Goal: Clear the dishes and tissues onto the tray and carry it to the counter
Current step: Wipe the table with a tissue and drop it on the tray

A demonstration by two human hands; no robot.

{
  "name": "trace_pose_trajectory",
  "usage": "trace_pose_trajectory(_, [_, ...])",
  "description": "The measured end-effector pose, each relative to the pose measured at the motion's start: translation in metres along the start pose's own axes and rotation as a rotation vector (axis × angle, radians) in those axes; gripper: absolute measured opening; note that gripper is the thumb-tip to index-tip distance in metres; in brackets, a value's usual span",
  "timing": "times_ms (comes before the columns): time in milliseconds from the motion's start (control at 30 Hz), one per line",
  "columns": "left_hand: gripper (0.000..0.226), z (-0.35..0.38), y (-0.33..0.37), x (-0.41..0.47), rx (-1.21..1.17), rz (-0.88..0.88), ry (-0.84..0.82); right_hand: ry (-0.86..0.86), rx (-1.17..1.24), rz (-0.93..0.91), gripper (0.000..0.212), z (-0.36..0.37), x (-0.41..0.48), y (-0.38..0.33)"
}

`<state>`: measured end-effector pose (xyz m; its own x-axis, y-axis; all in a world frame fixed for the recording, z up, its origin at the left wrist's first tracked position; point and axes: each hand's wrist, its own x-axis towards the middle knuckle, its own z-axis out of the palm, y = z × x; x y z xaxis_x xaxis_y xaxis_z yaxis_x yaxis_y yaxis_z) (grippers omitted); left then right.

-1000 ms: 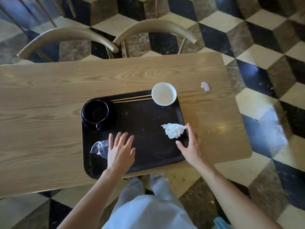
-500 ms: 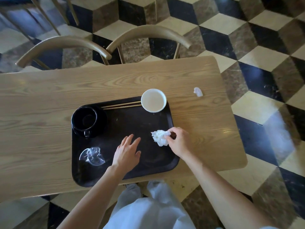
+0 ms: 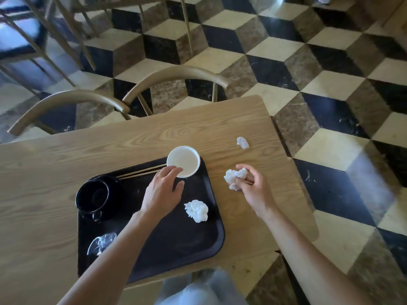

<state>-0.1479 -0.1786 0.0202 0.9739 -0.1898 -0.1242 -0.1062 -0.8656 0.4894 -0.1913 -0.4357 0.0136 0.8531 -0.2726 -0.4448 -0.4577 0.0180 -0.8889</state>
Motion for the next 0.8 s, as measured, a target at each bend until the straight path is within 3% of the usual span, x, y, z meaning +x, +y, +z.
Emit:
trace_pose_trajectory(133, [0.039,0.0,0.032,0.056,0.027,0.12,-0.071,0.13,-0.148,0.018,0.007,-0.023,0.024,-0.011])
trace_pose_trajectory(300, [0.045,0.025,0.057,0.123,0.118,0.23,-0.262,0.251,-0.228,0.052,0.036,-0.044,0.056,-0.009])
trace_pose_trajectory(500, [0.052,0.079,0.061,0.198,0.265,0.3,-0.434,0.367,-0.453,-0.112,0.031,-0.056,0.1,0.005])
trace_pose_trajectory(567, [0.053,0.098,0.06,0.219,0.299,0.347,-0.449,0.393,-0.529,-0.141,0.038,-0.057,0.123,0.01])
trace_pose_trajectory(800, [0.058,0.148,0.057,0.269,0.411,0.435,-0.299,0.512,-0.731,-0.336,0.027,-0.053,0.19,0.034])
